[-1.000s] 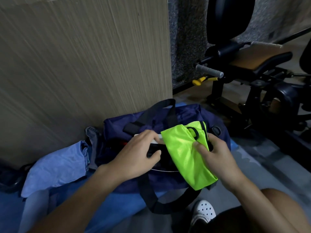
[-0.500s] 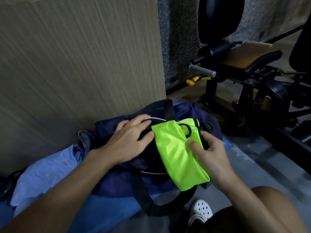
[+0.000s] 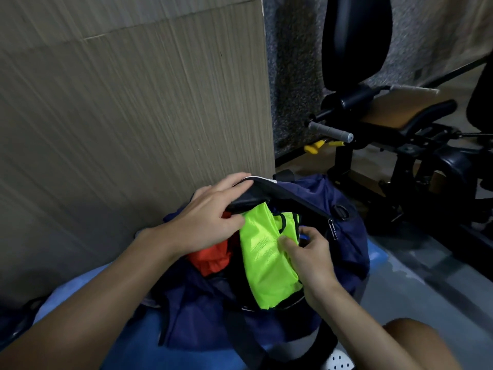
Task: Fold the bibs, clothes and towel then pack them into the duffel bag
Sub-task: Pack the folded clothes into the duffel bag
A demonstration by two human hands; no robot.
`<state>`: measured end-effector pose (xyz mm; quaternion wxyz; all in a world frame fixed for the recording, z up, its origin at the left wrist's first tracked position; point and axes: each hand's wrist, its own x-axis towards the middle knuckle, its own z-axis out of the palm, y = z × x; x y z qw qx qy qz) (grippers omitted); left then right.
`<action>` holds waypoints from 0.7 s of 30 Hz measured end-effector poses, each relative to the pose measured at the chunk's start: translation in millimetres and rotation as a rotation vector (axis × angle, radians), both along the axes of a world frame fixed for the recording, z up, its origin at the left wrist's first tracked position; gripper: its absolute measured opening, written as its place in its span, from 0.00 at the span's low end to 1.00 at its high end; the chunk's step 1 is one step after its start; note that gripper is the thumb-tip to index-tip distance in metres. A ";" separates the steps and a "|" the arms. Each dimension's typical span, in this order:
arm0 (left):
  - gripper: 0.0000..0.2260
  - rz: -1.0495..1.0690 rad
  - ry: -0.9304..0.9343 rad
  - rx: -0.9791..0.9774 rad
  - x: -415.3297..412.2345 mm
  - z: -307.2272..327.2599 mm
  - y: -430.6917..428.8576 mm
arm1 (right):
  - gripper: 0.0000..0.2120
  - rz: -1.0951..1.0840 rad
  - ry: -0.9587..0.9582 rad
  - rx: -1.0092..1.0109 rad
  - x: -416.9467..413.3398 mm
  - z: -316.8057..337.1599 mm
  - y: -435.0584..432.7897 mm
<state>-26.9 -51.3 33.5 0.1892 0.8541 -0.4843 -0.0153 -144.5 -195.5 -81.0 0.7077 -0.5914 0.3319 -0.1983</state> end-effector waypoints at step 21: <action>0.37 -0.038 -0.015 0.035 7.4 11.0 4.8 | 0.20 0.173 0.296 -0.498 73.4 -3.2 17.1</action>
